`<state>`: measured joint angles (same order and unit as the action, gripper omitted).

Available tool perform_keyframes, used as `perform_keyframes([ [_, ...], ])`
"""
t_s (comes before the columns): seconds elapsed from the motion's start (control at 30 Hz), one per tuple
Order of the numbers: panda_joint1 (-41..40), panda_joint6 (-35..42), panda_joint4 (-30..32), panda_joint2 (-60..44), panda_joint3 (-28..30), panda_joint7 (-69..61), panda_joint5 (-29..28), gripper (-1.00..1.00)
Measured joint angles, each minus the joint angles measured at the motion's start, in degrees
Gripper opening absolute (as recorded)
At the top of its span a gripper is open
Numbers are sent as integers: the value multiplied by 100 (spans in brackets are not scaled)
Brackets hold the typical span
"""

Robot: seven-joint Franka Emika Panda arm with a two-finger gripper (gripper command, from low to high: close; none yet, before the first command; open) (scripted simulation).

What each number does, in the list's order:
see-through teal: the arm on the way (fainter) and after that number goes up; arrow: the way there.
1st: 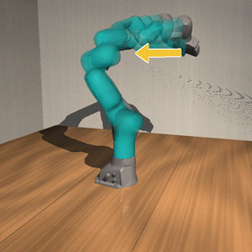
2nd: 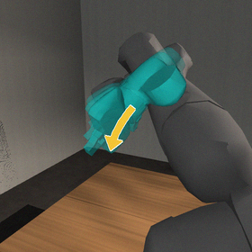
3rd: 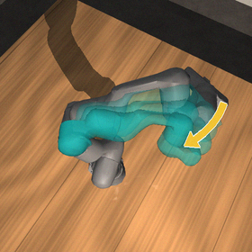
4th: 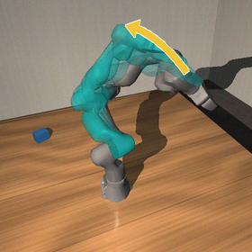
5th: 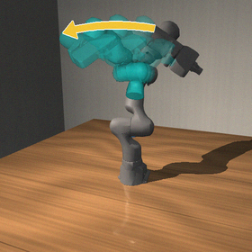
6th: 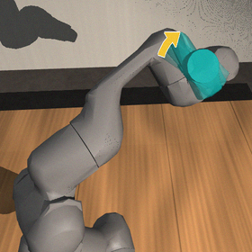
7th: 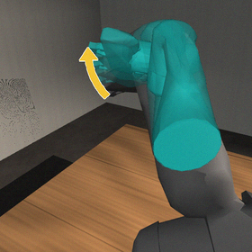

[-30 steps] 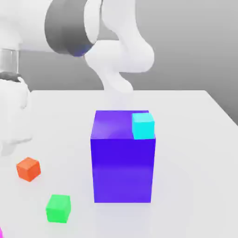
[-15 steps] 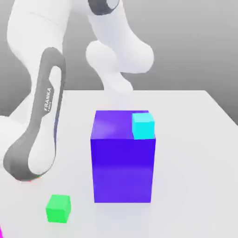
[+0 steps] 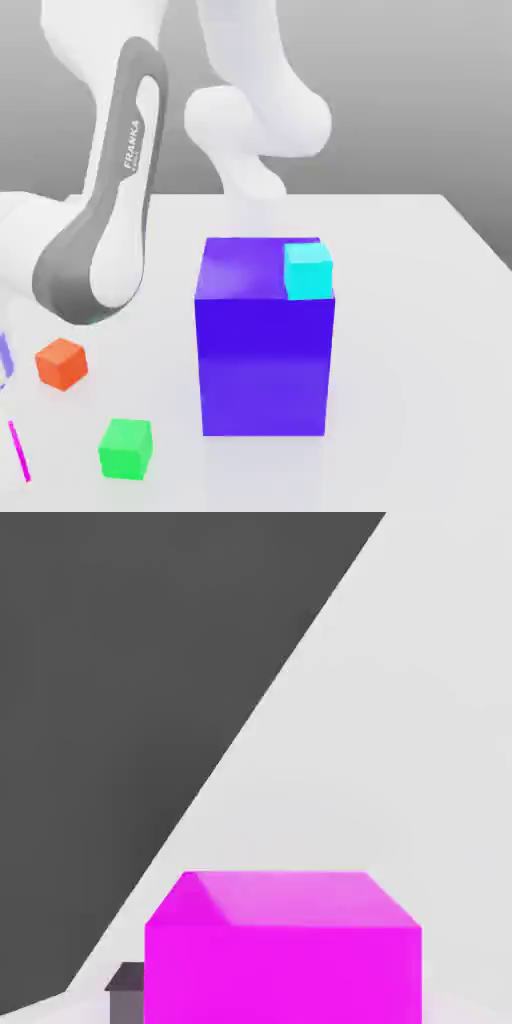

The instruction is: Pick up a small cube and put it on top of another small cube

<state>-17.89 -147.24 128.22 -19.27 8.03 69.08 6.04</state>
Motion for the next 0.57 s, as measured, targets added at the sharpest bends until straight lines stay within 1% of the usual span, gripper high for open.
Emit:
perform_keyframes([
  [0.27,339,-280,1651,1397,-129,368,-445,-100],
  [0.33,355,-559,1779,1245,-155,358,-423,-100],
  [0.43,312,-1110,1788,697,-235,250,-274,-100],
  [0.47,294,-1239,1784,565,-263,225,-238,100],
  [0.57,294,-1239,1784,565,-263,225,-238,100],
])
